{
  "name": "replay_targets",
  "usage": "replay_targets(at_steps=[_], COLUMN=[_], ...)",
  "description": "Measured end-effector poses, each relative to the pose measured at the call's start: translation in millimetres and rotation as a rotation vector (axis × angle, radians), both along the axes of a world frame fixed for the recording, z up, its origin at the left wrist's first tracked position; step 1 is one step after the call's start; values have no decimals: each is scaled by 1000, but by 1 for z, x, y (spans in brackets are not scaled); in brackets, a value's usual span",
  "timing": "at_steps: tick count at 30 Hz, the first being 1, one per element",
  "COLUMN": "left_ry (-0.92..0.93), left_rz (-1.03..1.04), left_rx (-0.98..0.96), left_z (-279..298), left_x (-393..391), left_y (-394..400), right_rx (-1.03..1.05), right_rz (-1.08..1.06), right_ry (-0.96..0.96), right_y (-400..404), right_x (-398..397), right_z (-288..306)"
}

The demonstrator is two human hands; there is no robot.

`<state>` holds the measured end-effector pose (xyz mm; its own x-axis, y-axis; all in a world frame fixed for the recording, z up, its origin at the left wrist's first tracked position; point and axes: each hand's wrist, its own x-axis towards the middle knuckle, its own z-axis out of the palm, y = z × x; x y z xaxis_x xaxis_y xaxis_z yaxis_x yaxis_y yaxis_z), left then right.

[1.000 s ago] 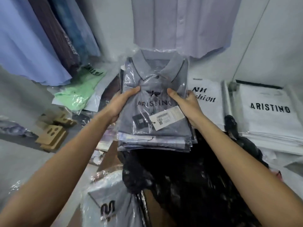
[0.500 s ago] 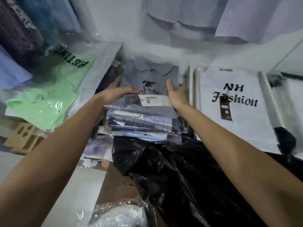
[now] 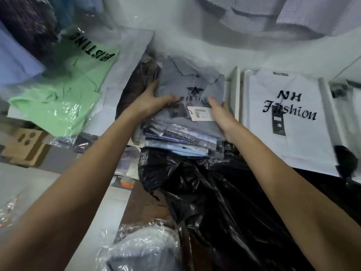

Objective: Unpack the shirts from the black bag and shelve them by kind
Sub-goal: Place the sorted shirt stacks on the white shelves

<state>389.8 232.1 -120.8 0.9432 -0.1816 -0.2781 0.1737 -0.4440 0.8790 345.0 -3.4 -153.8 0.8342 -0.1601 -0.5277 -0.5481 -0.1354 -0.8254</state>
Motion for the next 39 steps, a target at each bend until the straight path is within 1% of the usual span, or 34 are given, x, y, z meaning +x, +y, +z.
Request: replay_targets(at_steps=[3, 5, 7, 10, 11, 12, 13, 15, 17, 18, 19, 21, 23, 25, 26, 28, 30, 33, 35, 37, 39], left_ry=[44, 61, 53, 22, 2, -23, -37, -25, 7, 18, 34, 64, 58, 38, 51, 159, 300, 409, 431, 438, 417], left_rz=[97, 191, 286, 388, 388, 380, 381, 406, 425, 423, 406, 374, 370, 378, 410, 528, 602, 660, 663, 650, 619], left_rx=[-43, -90, -154, -101, -83, -67, -37, 59, 136, 199, 261, 350, 407, 492, 532, 561, 524, 353, 319, 296, 247], left_z=[2, 4, -1, -26, -35, -43, -50, -61, -70, -72, -71, -70, -73, -83, -87, -92, -97, -110, -125, -135, -145], left_x=[-38, -69, -112, -194, -222, -249, -274, -319, -356, -374, -391, -419, -441, -455, -460, -471, -480, -484, -483, -483, -482], left_y=[9, 17, 23, 28, 27, 26, 23, 23, 28, 31, 32, 34, 37, 43, 46, 54, 60, 75, 89, 98, 108], right_rx=[-35, -112, -184, -251, -317, -423, -558, -774, -808, -791, -783, -792, -823, -864, -881, -887, -871, -906, -918, -896, -827], right_rz=[133, 158, 132, 43, 53, 116, 231, 551, 800, 860, 874, 789, 706, 672, 663, 658, 645, 680, 761, 817, 828], right_ry=[-25, -97, -256, -480, -502, -489, -432, -249, -75, -22, 10, 0, -29, -13, 15, 108, 191, 298, 398, 448, 401], right_y=[-5, -4, -1, 3, 4, 3, 2, -5, -14, -20, -25, -35, -45, -57, -65, -85, -111, -148, -162, -162, -148], right_x=[-30, -46, -69, -135, -161, -188, -213, -254, -285, -297, -307, -325, -340, -349, -353, -363, -377, -395, -398, -395, -387], right_z=[3, 10, 17, 15, 11, 6, 0, -10, -27, -35, -42, -54, -58, -56, -58, -62, -69, -69, -58, -42, -20])
